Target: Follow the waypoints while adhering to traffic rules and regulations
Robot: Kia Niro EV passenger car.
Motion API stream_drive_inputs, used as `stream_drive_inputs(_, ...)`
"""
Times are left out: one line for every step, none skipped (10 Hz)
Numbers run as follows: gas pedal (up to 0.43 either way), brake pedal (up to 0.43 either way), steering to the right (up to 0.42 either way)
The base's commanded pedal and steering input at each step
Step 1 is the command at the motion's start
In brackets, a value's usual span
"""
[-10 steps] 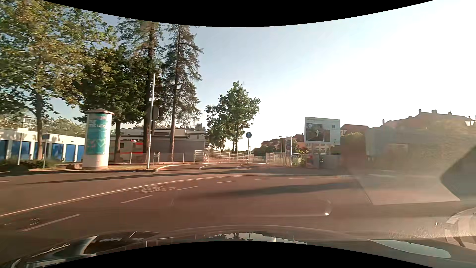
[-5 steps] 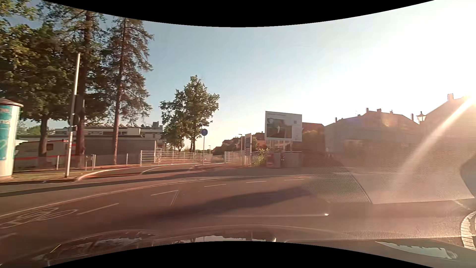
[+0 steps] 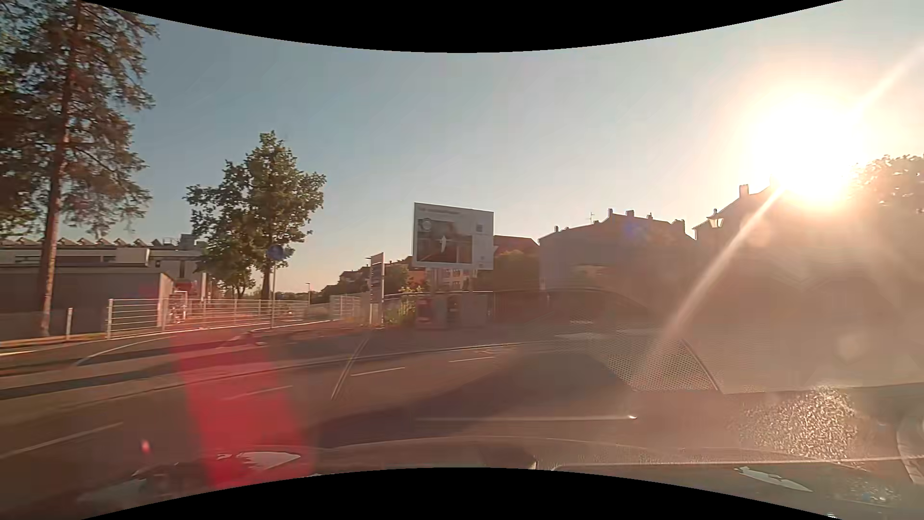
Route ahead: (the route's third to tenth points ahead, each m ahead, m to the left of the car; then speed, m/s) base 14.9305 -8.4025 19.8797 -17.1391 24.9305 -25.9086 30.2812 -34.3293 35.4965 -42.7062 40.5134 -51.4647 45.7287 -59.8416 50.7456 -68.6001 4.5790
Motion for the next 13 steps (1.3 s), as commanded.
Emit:
stream_drive_inputs(0.13,0.0,0.402)
stream_drive_inputs(0.13,0.0,0.402)
stream_drive_inputs(0.13,0.0,0.402)
stream_drive_inputs(0.13,0.0,0.402)
stream_drive_inputs(0.13,0.0,0.402)
stream_drive_inputs(0.13,0.0,0.404)
stream_drive_inputs(0.13,0.0,0.409)
stream_drive_inputs(0.13,0.0,0.41)
stream_drive_inputs(0.13,0.0,0.41)
stream_drive_inputs(0.13,0.0,0.41)
stream_drive_inputs(0.13,0.0,0.41)
stream_drive_inputs(0.13,0.0,0.41)
stream_drive_inputs(0.13,0.0,0.41)
